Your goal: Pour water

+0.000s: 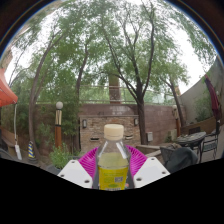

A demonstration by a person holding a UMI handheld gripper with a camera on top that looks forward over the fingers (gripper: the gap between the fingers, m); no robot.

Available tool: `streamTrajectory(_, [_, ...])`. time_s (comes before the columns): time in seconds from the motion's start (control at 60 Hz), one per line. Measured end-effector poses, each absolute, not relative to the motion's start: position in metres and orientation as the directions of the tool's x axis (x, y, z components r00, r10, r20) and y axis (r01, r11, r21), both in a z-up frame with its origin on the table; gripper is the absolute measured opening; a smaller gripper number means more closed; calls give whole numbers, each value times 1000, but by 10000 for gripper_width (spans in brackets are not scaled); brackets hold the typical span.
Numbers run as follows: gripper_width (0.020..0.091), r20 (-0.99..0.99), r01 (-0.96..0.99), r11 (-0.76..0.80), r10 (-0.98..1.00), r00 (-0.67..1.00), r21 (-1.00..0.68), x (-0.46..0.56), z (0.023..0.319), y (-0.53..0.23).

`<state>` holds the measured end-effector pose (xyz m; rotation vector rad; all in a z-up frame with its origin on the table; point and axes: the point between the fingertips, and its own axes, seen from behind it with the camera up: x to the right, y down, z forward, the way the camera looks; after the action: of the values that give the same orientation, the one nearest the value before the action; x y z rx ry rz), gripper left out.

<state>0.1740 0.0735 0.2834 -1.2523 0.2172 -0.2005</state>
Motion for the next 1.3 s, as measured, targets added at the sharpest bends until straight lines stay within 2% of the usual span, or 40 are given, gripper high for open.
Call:
streamTrajectory(0.05, [413, -7, 66, 224, -309, 951, -972, 216, 230, 85])
streamTrajectory(0.067, [412, 2, 69, 200, -317, 948, -977, 220, 224, 81])
streamTrajectory(0.15, [413, 32, 58, 64, -342, 939, -996, 268, 125, 102])
streamTrajectory(0.2, [415, 51, 58, 11, -348, 936, -998, 288, 80, 108])
streamTrajectory(0.217, [414, 57, 59, -4, -353, 934, -998, 297, 67, 108])
streamTrajectory(0.233, [415, 56, 53, -17, -357, 932, -998, 282, 83, 103])
streamTrajectory(0.3, [414, 55, 39, -53, -354, 933, -998, 303, 47, 105])
streamTrajectory(0.317, [416, 52, 32, -60, -356, 933, -998, 279, 58, 106])
streamTrajectory(0.383, [422, 55, 28, -85, -338, 940, -996, 285, 37, 106])
streamTrajectory(0.417, [422, 70, 58, -44, -336, 939, -997, 288, 46, 104])
streamTrajectory(0.533, [430, 53, 49, -22, -344, 937, -999, 292, 43, 96])
streamTrajectory(0.583, [467, 59, 57, -17, -352, 934, -998, 298, 47, 93])
streamTrajectory(0.7, [607, 85, 57, -87, -375, 923, -995, 298, 38, 90])
streamTrajectory(0.783, [856, 81, 21, -164, -369, 926, -986, 296, 23, 77])
streamTrajectory(0.933, [839, 44, -21, -178, -351, 935, -984, 274, 25, 40])
streamTrajectory(1.167, [839, -4, -75, -183, -362, 932, -980, 220, 46, -71])
streamTrajectory(1.3, [837, -40, -122, -209, -358, 933, -970, 183, 45, -128])
